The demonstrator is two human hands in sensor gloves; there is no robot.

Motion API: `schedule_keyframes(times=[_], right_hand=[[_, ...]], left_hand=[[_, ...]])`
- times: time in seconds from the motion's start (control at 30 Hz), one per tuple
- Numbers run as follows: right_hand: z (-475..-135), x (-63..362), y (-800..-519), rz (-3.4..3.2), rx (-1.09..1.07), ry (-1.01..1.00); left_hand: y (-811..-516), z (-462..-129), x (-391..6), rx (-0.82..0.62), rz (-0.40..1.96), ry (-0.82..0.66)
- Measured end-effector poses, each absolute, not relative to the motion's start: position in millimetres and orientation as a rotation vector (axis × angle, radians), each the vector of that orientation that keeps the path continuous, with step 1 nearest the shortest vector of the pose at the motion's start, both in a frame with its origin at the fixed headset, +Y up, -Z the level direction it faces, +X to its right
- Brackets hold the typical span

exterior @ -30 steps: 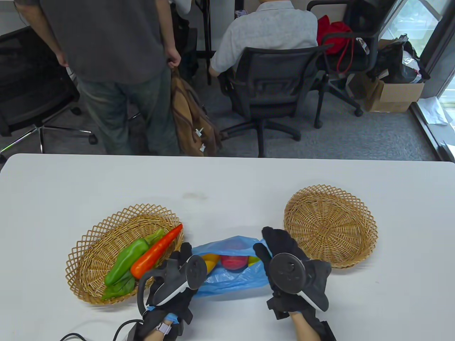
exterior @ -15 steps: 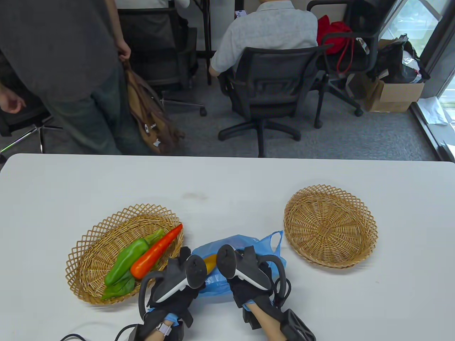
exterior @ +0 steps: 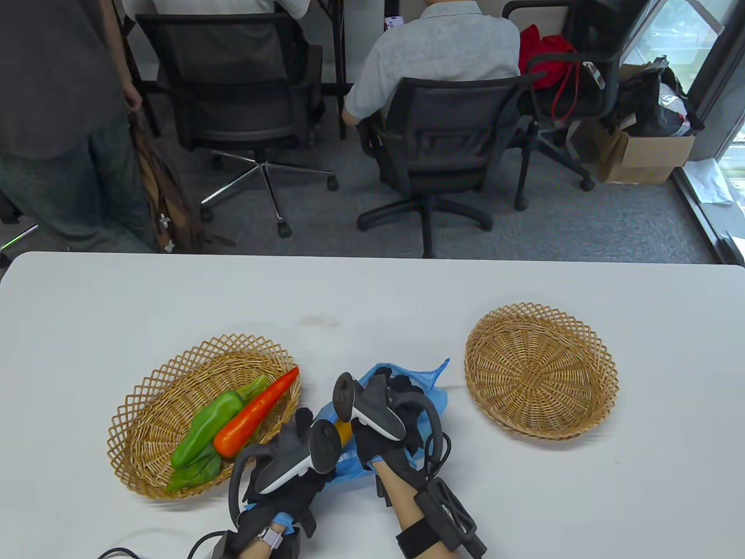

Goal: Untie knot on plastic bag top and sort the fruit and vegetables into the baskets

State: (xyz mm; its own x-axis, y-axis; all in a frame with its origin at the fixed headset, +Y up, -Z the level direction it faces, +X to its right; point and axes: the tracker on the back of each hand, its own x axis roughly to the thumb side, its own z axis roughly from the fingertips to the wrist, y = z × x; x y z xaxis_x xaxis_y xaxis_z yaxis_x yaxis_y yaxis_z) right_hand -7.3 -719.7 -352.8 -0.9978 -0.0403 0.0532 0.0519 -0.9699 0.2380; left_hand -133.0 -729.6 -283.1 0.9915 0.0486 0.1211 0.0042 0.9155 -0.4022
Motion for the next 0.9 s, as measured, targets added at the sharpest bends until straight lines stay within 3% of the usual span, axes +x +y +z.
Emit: schedule_keyframes(times=[0.3,0.47,0.63,0.9], right_hand=[[-359,2,-724,-3.065,-0.058,-0.42],[-361,5,-732,-3.103,-0.081,-0.557],[-360,7,-732,-3.161,-0.102,-0.409],[-346,28,-697,-3.442,-0.319,-0.397]], left_hand=[[-729,-283,-133,-0.402,0.02,-0.126],[-730,-282,-132,-0.405,0.013,-0.127],[-730,-282,-132,-0.397,0.012,-0.126],[-730,-282,-132,-0.386,-0.006,-0.118]])
